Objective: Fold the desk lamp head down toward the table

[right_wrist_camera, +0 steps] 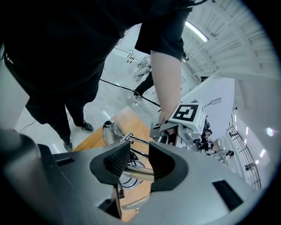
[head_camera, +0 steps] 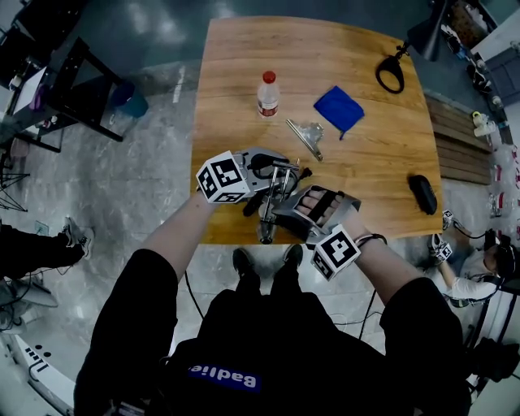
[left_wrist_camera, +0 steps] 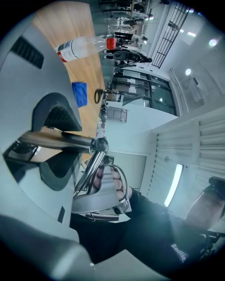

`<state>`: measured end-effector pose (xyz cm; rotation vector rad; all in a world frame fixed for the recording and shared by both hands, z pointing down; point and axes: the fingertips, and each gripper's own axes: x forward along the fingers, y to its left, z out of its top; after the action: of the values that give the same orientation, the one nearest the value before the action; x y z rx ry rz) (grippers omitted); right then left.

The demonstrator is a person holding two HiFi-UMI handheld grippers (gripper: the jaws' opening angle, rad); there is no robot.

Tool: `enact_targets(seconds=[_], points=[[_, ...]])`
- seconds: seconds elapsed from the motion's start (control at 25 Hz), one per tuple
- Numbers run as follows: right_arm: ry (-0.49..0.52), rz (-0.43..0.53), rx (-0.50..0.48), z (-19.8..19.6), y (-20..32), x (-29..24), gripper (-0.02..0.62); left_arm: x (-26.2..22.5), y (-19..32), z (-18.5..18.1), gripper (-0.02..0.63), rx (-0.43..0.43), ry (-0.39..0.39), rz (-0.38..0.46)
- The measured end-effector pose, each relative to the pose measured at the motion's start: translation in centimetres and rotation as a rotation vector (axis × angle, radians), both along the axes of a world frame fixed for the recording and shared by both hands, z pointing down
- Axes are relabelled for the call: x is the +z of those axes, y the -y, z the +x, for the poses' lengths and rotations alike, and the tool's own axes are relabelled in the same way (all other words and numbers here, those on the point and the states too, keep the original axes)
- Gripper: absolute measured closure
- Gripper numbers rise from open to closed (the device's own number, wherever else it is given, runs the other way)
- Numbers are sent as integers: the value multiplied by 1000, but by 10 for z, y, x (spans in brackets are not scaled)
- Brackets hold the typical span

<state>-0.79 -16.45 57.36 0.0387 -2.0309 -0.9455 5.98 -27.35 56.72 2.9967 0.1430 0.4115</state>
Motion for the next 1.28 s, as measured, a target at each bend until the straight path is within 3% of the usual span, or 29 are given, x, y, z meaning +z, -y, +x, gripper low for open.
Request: enact_targets(seconds=[0.36, 0.52, 0.76, 0.88, 1.0, 1.16, 1.28], points=[[24, 12, 16, -10, -14, -28, 476, -6, 6, -27, 463, -21, 38, 62], [40, -5, 107, -7, -30, -39, 476, -2, 15, -59, 464, -89, 40, 45], [147, -27, 274, 3, -62, -58, 476, -22, -2, -95, 465, -187, -23, 34], [278, -78, 371, 17, -79, -74, 476, -49, -31, -97, 465, -256, -46, 35], [505, -186, 455, 30, -88, -93, 476, -80, -63, -99, 465, -369, -94, 21], [808, -441, 537, 48, -112, -107, 497, -104, -121, -96, 466, -564, -182, -76], [925, -619, 548, 62, -141, -115, 520, -114, -170, -89, 481, -674, -247, -167]])
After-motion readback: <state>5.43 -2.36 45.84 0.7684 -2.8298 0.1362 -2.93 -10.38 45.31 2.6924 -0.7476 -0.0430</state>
